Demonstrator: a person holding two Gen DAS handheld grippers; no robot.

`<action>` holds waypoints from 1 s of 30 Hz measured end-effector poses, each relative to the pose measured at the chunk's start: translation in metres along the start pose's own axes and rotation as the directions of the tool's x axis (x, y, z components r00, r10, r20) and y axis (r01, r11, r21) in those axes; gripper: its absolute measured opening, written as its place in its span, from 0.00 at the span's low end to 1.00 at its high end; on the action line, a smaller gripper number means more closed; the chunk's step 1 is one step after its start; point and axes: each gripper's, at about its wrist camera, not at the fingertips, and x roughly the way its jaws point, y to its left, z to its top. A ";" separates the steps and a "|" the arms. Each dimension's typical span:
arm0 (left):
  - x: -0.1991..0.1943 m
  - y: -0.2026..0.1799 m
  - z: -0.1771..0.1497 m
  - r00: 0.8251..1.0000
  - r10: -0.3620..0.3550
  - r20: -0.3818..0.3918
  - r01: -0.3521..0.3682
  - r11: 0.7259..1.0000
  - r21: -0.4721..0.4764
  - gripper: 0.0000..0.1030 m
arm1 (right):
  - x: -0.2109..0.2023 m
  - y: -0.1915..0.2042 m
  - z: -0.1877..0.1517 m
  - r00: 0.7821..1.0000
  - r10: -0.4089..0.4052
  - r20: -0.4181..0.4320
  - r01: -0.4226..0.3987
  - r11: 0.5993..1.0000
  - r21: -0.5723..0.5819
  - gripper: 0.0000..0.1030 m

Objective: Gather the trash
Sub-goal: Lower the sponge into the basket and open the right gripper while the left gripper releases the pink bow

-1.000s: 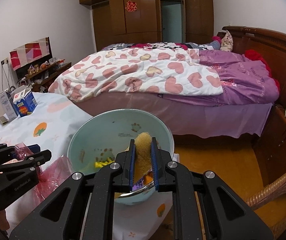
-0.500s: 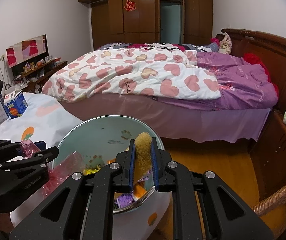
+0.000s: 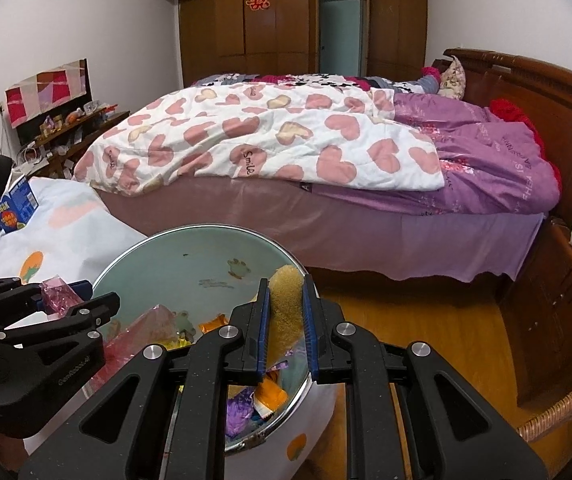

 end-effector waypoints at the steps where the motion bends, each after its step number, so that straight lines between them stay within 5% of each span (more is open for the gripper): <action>1: 0.002 -0.001 0.001 1.000 0.000 -0.003 0.000 1.000 -0.001 0.27 | 0.003 0.001 0.000 1.000 0.001 -0.005 -0.001 1.000 -0.003 0.16; 21: 0.025 0.000 0.000 0.999 -0.002 -0.052 0.001 1.000 -0.012 0.29 | 0.031 0.008 -0.001 0.997 0.014 -0.081 -0.017 0.999 -0.043 0.19; 27: 0.026 -0.001 0.000 0.999 -0.001 -0.054 0.000 1.000 -0.015 0.35 | 0.032 0.003 0.000 0.996 0.035 -0.085 -0.036 0.999 -0.010 0.31; 30: 0.025 -0.001 0.000 0.999 -0.001 -0.051 0.000 1.000 -0.022 0.47 | 0.029 -0.002 0.001 0.997 0.043 -0.068 -0.042 0.999 0.017 0.33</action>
